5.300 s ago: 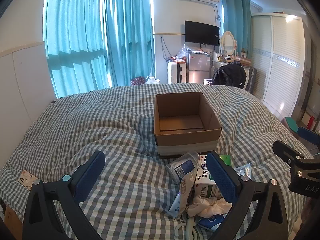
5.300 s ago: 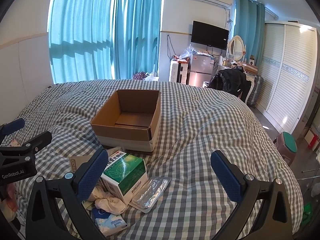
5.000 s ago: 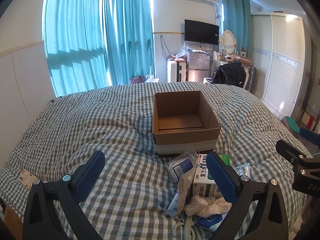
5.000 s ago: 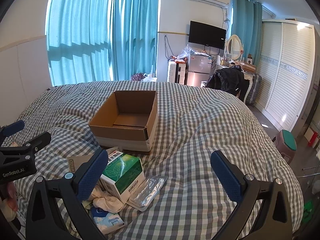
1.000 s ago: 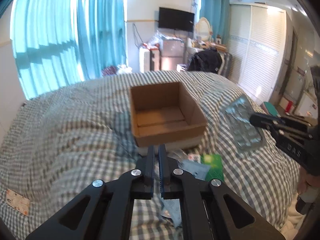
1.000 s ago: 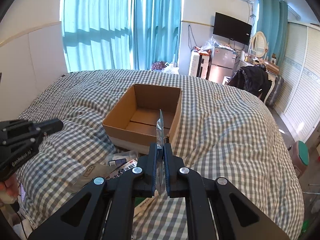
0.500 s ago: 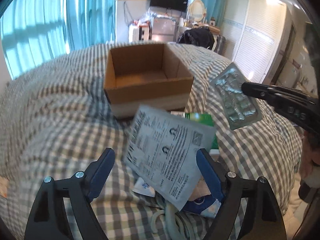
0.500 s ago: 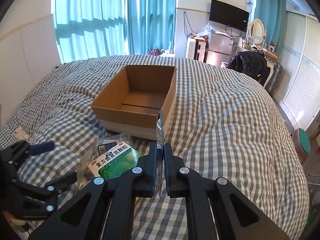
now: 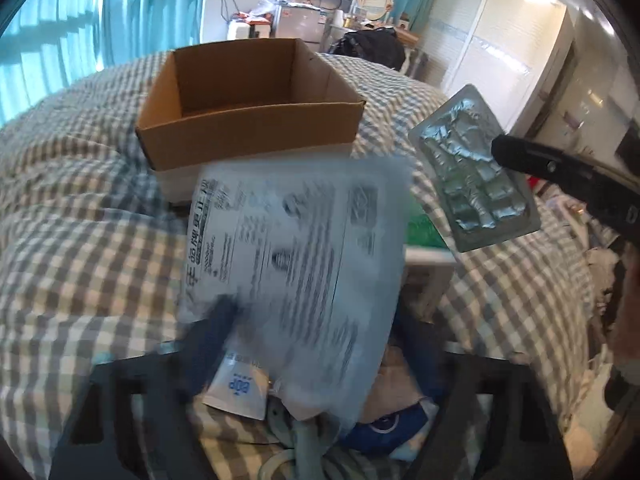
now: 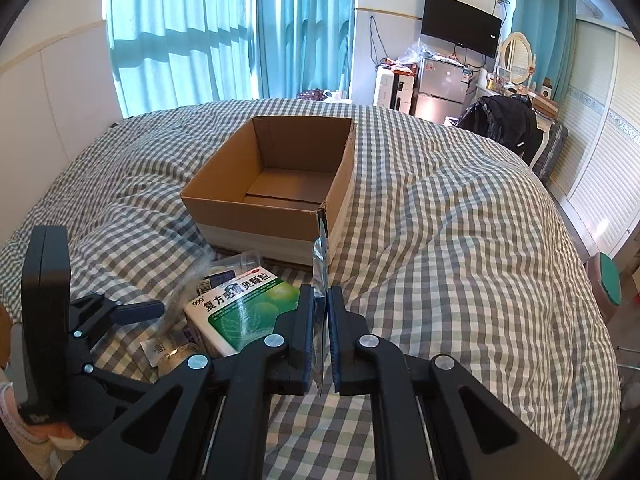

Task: Organize objects
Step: 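Carry both held items over the cardboard box and open both grippers to drop them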

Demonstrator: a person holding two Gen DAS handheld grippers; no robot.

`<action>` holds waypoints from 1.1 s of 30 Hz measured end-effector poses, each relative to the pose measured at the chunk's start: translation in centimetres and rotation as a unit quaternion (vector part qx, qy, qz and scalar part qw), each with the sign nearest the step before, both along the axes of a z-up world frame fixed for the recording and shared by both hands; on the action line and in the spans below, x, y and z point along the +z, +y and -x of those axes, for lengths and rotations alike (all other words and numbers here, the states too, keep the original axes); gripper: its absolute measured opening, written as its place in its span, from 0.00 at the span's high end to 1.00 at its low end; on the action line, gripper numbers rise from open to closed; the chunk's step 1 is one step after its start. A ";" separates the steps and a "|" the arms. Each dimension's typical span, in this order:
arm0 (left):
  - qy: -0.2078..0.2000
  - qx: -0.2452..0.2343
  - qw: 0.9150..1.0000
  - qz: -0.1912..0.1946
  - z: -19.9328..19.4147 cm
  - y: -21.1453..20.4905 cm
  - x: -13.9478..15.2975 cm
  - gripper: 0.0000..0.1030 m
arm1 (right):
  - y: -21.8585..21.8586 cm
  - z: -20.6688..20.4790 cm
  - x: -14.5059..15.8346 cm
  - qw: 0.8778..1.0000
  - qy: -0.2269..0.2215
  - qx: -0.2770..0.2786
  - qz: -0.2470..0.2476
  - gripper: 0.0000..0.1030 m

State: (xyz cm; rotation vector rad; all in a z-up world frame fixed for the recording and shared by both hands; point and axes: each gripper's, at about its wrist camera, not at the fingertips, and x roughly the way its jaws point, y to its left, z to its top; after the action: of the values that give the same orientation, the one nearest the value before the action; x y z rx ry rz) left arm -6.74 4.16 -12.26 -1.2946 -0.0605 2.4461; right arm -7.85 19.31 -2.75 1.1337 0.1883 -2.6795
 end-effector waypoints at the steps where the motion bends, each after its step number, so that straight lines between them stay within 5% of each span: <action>1: -0.005 -0.001 1.000 0.000 0.1 0.0 -0.1 0.66 | 0.0 0.1 0.0 1.000 0.000 -0.001 0.000 0.93; 5: -0.017 0.011 1.000 -0.013 0.0 -1.3 0.1 0.85 | 0.1 0.1 0.0 1.000 -0.002 -0.002 0.000 0.93; 10: 0.026 0.042 0.999 0.017 -1.0 -2.6 2.7 0.96 | -0.3 -0.3 0.4 1.000 0.001 0.001 0.002 0.93; 19: 0.087 0.061 0.994 0.009 -2.7 -4.4 9.2 0.99 | -1.3 -1.8 4.1 0.999 0.036 0.017 0.005 0.93; 33: 0.149 0.066 0.987 -0.011 2.7 -5.1 16.6 0.99 | -4.5 1.3 9.6 0.994 0.096 0.047 0.004 0.93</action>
State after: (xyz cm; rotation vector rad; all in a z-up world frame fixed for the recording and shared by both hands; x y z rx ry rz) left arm -9.47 -0.91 4.33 -0.9297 -0.0959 2.7159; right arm -9.18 14.78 6.88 0.8416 0.2575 -2.6992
